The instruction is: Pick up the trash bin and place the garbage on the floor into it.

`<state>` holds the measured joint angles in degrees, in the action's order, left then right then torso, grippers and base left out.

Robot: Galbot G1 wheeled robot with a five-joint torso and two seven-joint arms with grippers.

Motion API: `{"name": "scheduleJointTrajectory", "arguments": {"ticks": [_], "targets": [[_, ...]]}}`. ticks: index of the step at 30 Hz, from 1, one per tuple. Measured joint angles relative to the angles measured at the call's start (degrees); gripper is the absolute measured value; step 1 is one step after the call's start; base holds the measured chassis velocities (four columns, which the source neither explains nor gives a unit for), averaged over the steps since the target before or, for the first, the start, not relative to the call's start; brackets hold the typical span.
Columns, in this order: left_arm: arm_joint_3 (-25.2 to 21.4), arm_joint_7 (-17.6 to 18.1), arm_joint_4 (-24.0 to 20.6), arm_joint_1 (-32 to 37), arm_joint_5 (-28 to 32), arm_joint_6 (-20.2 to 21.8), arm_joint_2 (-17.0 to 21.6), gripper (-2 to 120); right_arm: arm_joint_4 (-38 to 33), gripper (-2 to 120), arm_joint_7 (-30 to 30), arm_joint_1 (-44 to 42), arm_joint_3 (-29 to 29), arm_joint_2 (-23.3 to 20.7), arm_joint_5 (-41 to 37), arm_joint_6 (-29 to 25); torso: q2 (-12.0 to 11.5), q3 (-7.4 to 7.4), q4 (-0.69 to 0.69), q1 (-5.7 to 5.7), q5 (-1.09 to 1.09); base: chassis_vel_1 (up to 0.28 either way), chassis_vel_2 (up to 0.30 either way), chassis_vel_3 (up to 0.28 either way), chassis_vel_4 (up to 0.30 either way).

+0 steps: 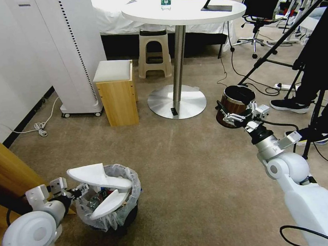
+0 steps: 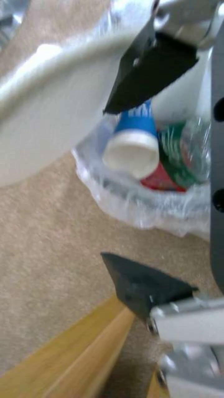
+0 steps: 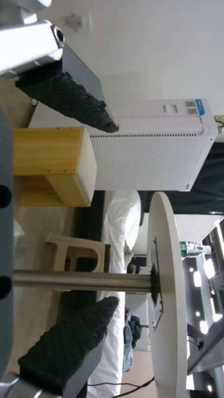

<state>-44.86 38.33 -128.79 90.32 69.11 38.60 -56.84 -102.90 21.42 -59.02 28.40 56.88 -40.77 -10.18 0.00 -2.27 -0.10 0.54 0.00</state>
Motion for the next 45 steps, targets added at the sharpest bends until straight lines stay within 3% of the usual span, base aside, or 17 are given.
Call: {"name": "scheduleJointTrajectory", "arguments": {"ticks": [4, 8, 11, 12, 14, 15, 17, 22, 26, 35, 45], "targets": [[-0.84, 1.4, -4.04, 1.0, -0.14, 0.19, 0.51, 100, -0.16, 100, -0.16, -0.15, 0.02, 0.1, 0.0, 0.0, 0.0, 0.0, 0.0, 0.0, 0.0, 0.0, 0.0, 0.0, 0.0], [-1.92, -1.95, -8.26, 1.85, -5.47, -1.41, 0.65, 100, -0.85, 100, -1.01, -1.62, 1.04, 0.3, -0.21, 0.24, 0.0, 0.0, 0.01, 0.0, -0.01, 0.0, 0.0, 0.0, 0.0], [-1.61, -9.7, -10.34, 2.26, -11.37, -6.21, -0.12, 100, -2.57, 100, -2.16, -4.48, 3.32, 0.88, -1.06, 0.76, 0.0, 0.0, 0.0, 0.0, -0.01, 0.0, 0.0, 0.0, 0.0], [-1.61, -9.7, -10.34, 2.26, -11.37, -6.21, -0.12, 100, -2.57, 100, -2.16, -4.48, 3.32, 0.88, -1.06, 0.76, 0.0, 0.0, 0.0, 0.0, -0.01, 0.0, 0.0, 0.0, 0.0], [-0.98, -18.17, -8.61, 2.44, -23.67, -15.67, -1.02, 100, -5.39, 100, -3.84, -8.74, 6.18, 1.7, -2.03, 1.47, 0.0, 0.0, 0.01, 0.0, -0.01, 0.0, 0.0, 0.0, 0.0], [-0.98, -18.17, -8.61, 2.44, -23.67, -15.67, -1.02, 100, -5.39, 100, -3.84, -8.74, 6.18, 1.7, -2.03, 1.47, 0.0, 0.0, 0.01, 0.0, -0.01, 0.0, 0.0, 0.0, 0.0], [-0.92, -23.8, -6.63, 3.17, -32.24, -21.77, -1.28, 100, -8.25, 100, -5.21, -13.57, 9.71, 2.6, -0.27, 1.52, 0.0, 0.0, 0.0, 0.0, 0.01, 0.0, 0.0, 0.0, 0.0], [-1.56, -29.83, -5.02, 5.73, -42.99, -27.99, -1.11, 100, -14.02, 100, -10.44, -21.85, 17.81, 5.44, 5.96, 1.98, 0.0, 0.01, 0.0, 0.0, 0.01, 0.0, 0.0, 0.0, 0.0], [-1.9, -30.86, -5.28, 8.05, -44.97, -28.48, -0.97, 100, -16.16, 100, -10.88, -26.69, 22.61, 8.57, 9.42, -0.58, 0.0, 0.01, 0.0, 0.0, 0.0, 0.0, 0.0, 0.0, 0.0], [-4.65, -30.2, -4.94, 12.14, -45.2, -28.28, -0.35, 100, -18.31, 100, -12.09, -36.36, 27.7, 13.34, 11.03, -6.67, 0.0, 0.0, -0.01, -0.01, 0.0, 0.0, 0.0, 0.0, 0.0], [-8.29, -30.53, -3.39, 10.95, -42.9, -28.82, -4.91, 100, -18.77, 100, -11.24, -38.19, 30.02, 18.7, 12.64, -8.87, 0.0, 0.0, 0.0, 0.0, 0.0, 0.0, 0.0, 0.0, 0.0]]}}
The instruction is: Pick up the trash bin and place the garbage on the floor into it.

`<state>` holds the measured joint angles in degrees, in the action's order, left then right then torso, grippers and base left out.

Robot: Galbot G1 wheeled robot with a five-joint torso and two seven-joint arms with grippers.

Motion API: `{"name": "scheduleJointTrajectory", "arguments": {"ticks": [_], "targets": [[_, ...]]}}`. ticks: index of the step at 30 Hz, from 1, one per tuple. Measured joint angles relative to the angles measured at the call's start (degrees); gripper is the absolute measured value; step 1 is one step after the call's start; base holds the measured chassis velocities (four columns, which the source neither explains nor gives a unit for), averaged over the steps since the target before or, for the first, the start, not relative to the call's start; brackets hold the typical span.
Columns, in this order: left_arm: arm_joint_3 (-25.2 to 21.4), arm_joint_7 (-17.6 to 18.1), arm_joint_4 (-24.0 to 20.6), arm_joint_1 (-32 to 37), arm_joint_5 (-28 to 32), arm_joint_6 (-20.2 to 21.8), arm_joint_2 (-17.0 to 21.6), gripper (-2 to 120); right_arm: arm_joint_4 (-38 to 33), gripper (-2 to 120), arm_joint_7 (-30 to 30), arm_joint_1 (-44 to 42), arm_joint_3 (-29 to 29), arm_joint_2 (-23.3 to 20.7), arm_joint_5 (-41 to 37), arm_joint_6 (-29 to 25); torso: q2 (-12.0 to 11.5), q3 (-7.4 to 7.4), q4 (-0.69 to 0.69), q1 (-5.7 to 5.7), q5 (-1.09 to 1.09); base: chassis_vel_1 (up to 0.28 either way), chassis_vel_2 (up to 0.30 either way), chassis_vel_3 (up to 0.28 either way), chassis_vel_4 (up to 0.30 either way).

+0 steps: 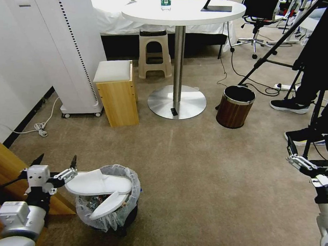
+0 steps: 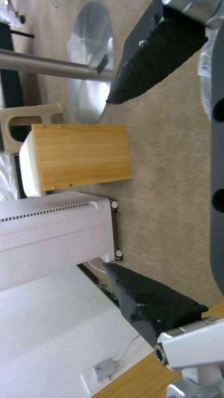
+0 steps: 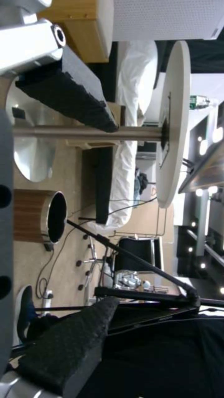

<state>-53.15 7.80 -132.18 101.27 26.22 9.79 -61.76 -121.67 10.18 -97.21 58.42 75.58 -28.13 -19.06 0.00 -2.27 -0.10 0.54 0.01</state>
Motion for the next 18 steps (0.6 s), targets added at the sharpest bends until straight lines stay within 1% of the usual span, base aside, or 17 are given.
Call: {"name": "scheduleJointTrajectory", "arguments": {"ticks": [18], "targets": [[0.06, 0.03, 0.08, -0.36, 0.35, 0.08, -0.19, 100, 0.09, 100, 0.38, 0.49, -0.14, 0.1, 0.23, 0.09, 0.0, 0.0, 0.0, 0.0, -0.01, 0.0, 0.0, 0.0, 0.0]]}}
